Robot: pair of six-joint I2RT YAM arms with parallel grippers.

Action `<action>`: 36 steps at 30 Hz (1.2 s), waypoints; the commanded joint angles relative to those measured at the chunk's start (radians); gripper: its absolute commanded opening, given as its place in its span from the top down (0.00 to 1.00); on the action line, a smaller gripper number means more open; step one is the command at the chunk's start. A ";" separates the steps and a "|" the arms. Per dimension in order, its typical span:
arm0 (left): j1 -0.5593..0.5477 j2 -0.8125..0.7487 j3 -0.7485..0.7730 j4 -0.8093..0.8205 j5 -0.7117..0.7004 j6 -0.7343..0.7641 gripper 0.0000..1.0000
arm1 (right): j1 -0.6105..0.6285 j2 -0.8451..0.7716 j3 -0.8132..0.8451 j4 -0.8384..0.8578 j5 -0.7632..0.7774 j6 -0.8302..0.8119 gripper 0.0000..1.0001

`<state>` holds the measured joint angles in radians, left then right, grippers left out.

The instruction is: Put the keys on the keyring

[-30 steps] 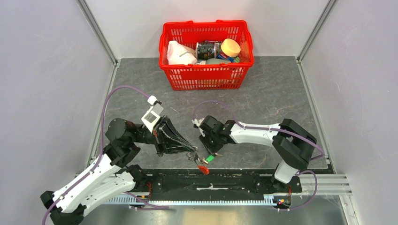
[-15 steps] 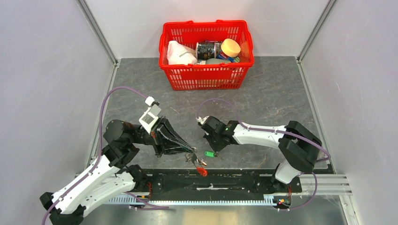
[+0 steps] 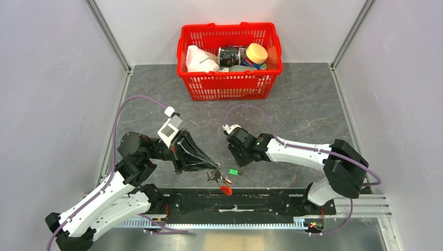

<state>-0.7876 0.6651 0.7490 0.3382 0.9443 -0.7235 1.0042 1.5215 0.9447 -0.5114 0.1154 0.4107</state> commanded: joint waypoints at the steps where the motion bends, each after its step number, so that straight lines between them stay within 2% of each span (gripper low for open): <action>1: -0.006 -0.014 0.010 0.045 0.001 0.023 0.98 | 0.004 0.017 -0.003 0.043 -0.067 0.026 0.67; 8: -0.006 -0.021 0.003 0.045 -0.001 0.025 0.98 | 0.002 0.026 -0.027 0.073 -0.156 0.017 0.57; 16: -0.006 -0.021 0.000 0.052 0.001 0.022 0.98 | -0.014 0.039 -0.058 0.111 -0.184 0.028 0.44; 22: -0.006 -0.018 0.003 0.055 0.004 0.022 0.98 | -0.052 0.036 -0.082 0.137 -0.202 0.040 0.43; 36: -0.006 0.003 0.023 0.059 0.019 0.015 0.98 | -0.056 0.082 -0.109 0.165 -0.233 0.035 0.44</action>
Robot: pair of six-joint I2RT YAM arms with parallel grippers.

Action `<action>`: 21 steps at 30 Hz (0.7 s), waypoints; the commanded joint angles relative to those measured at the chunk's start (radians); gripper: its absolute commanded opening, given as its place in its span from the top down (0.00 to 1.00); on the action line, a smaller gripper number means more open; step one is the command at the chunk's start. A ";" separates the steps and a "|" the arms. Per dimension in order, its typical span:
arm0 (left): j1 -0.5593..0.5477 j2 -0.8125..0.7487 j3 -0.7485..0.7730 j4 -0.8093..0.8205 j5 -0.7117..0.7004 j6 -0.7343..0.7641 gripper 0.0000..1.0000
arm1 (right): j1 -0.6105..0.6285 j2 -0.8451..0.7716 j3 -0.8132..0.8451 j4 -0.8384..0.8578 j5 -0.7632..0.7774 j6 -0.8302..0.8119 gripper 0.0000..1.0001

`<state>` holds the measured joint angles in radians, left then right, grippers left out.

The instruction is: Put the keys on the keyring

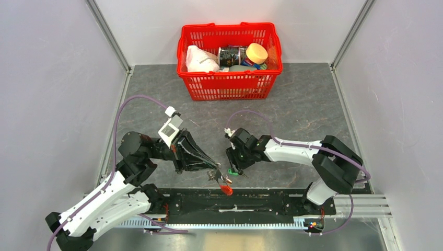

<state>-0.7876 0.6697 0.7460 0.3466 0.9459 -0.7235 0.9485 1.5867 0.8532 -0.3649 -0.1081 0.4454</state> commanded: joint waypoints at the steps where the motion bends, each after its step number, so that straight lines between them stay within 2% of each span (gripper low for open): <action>1: -0.006 -0.002 0.024 0.050 0.017 0.016 0.98 | -0.001 0.018 -0.022 0.016 -0.004 -0.001 0.45; 21: -0.006 -0.008 0.019 0.046 0.016 0.022 0.98 | 0.040 -0.009 -0.089 0.003 0.062 0.039 0.53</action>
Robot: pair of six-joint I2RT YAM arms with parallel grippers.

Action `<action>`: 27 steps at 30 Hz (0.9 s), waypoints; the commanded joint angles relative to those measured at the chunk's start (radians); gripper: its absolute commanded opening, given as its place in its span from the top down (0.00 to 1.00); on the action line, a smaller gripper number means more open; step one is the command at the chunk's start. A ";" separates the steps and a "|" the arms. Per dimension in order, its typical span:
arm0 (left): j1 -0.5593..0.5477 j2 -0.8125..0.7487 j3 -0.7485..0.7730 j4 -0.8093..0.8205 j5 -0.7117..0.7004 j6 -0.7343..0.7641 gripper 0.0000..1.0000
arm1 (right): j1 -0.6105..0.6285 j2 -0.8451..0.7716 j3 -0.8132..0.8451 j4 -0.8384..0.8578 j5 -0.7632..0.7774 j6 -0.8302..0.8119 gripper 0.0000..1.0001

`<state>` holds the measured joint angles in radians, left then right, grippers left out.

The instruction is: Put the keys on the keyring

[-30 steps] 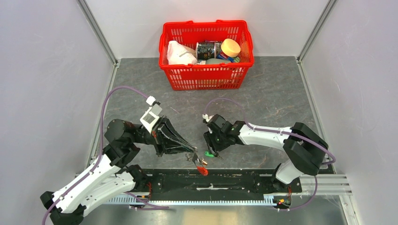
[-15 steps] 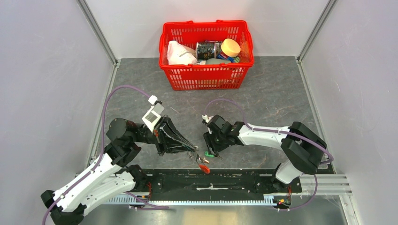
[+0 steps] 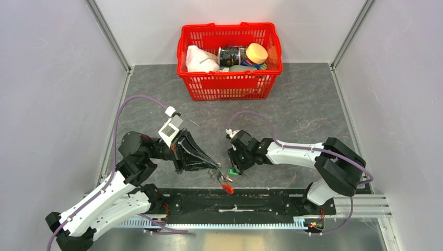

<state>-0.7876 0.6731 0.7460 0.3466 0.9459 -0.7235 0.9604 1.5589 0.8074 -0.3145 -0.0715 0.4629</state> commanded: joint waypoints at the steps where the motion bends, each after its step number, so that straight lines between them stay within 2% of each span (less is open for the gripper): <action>1: -0.006 -0.011 0.020 0.046 0.016 0.022 0.98 | 0.031 0.019 -0.045 -0.048 0.031 0.024 0.53; 11: -0.006 -0.018 0.015 0.044 0.016 0.019 0.98 | 0.062 0.022 -0.056 -0.061 0.076 0.038 0.61; 16: -0.006 -0.019 0.013 0.045 0.014 0.019 0.98 | 0.079 0.022 -0.063 -0.077 0.115 0.048 0.74; 22: -0.006 -0.018 0.013 0.045 0.014 0.022 0.98 | 0.097 0.014 -0.063 -0.094 0.153 0.066 0.98; 27: -0.006 -0.022 0.017 0.043 0.014 0.022 0.98 | 0.103 -0.037 -0.019 -0.158 0.189 0.061 1.00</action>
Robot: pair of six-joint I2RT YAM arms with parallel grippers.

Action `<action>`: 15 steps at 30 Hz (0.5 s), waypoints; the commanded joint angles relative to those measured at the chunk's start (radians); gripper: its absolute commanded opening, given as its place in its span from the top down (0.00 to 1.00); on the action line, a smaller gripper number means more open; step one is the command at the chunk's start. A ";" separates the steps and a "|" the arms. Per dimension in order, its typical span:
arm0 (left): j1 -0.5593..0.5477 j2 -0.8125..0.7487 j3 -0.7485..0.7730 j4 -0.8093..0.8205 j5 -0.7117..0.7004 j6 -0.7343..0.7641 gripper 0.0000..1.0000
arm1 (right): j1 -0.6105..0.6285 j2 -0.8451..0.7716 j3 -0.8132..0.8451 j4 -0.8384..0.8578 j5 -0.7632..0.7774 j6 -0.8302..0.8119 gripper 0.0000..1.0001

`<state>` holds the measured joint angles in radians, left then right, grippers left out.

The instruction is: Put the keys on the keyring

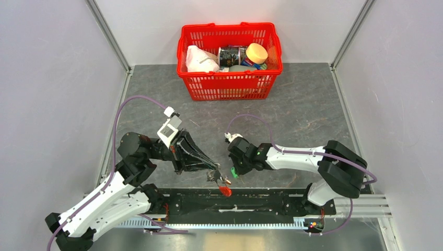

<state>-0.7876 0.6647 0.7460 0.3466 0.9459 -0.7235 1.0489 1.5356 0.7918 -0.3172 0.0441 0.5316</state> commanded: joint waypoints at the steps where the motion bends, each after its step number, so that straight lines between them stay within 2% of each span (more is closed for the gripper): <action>1: -0.006 -0.015 0.016 0.038 0.013 0.024 0.98 | 0.015 -0.033 0.006 -0.171 0.083 -0.008 1.00; 9: -0.006 -0.029 0.018 0.021 0.008 0.038 0.98 | 0.055 -0.133 0.107 -0.298 0.286 -0.040 1.00; 15: -0.006 -0.035 0.017 0.022 0.001 0.036 0.98 | 0.113 0.024 0.180 -0.300 0.480 -0.042 1.00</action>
<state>-0.7876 0.6411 0.7460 0.3386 0.9451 -0.7162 1.1255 1.4620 0.9058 -0.5987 0.3519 0.4976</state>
